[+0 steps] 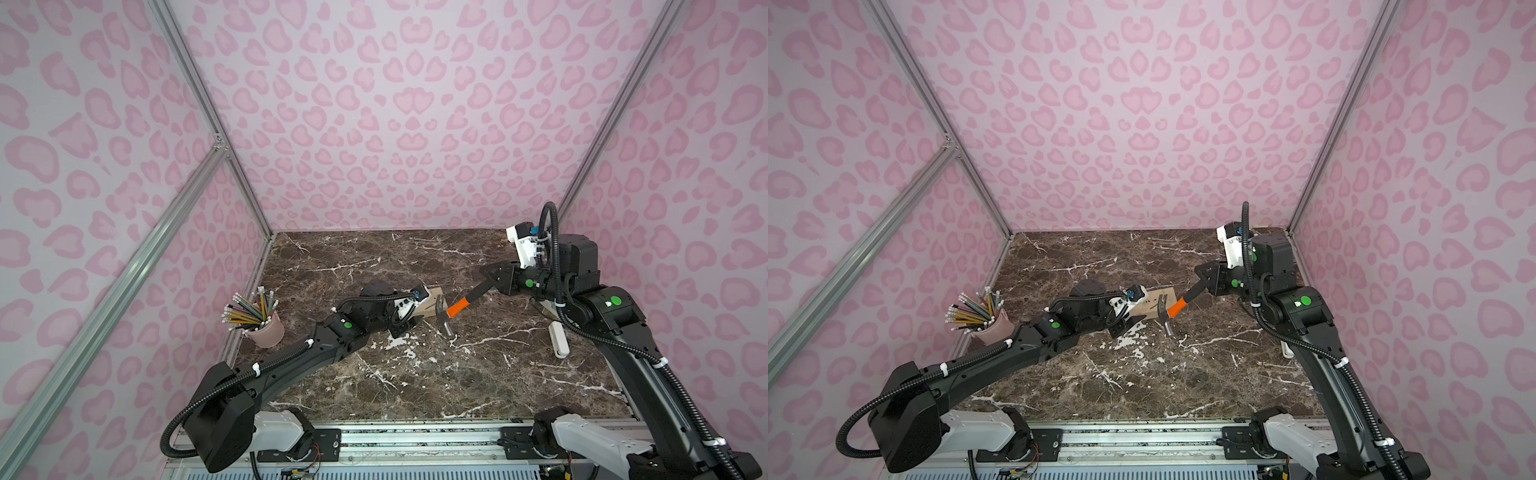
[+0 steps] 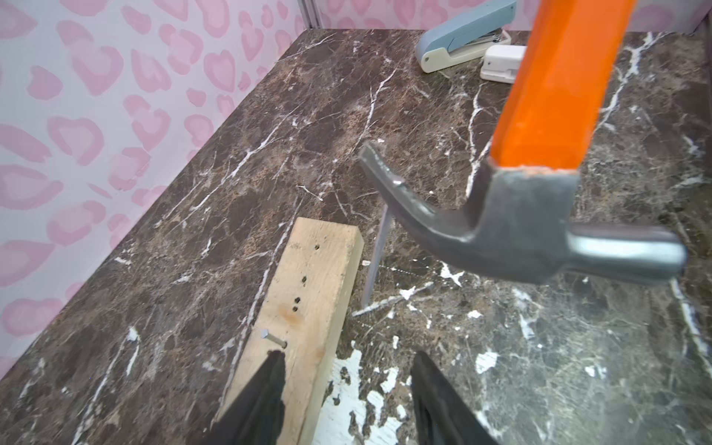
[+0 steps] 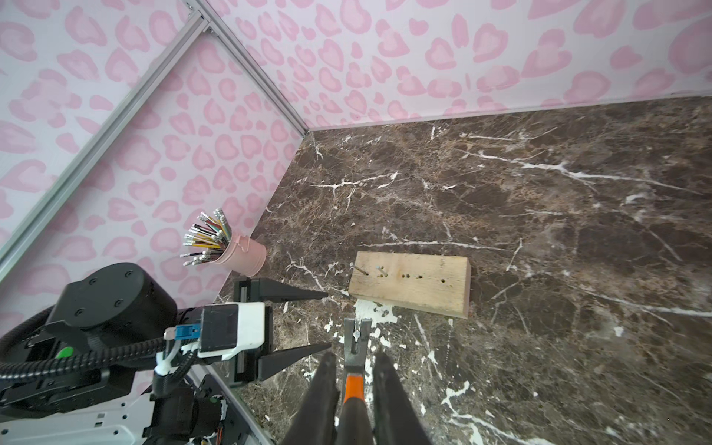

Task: Use a claw hammer to pull out a nail
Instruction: Pick up the nail with the hammer.

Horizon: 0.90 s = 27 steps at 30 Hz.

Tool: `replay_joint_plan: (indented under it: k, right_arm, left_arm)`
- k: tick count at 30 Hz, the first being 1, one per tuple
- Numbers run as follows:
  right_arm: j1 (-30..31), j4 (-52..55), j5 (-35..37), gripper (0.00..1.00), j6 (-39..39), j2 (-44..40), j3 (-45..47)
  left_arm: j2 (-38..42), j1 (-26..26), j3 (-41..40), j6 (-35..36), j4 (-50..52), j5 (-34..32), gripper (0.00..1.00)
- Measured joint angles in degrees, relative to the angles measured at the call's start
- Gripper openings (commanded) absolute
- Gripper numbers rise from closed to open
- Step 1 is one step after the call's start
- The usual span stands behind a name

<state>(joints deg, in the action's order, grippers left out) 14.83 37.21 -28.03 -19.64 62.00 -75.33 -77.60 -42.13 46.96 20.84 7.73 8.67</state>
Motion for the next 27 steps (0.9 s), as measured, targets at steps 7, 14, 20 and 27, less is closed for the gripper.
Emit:
replay_joint_plan:
  k: [7,14,20,27]
  right_arm:
    - [0.00,0.00,-3.32,0.00,-0.94,0.44,-0.02]
    - [-0.07,-0.04,-3.69,0.00,-1.51,0.22,-0.02]
    - [-0.07,-0.44,-3.34,0.00,-1.75,0.20,0.00]
    - [-0.07,-0.72,-3.30,0.00,-1.95,0.22,0.02]
  left_arm:
    - [-0.85,-0.35,0.85,4.24,-1.33,0.13,0.48]
    - [-2.21,-0.35,2.05,6.21,-1.03,0.98,0.40]
    - [-2.75,-0.35,2.08,6.23,0.46,1.38,0.37]
    - [-2.75,-0.35,1.27,6.16,0.61,1.38,0.29]
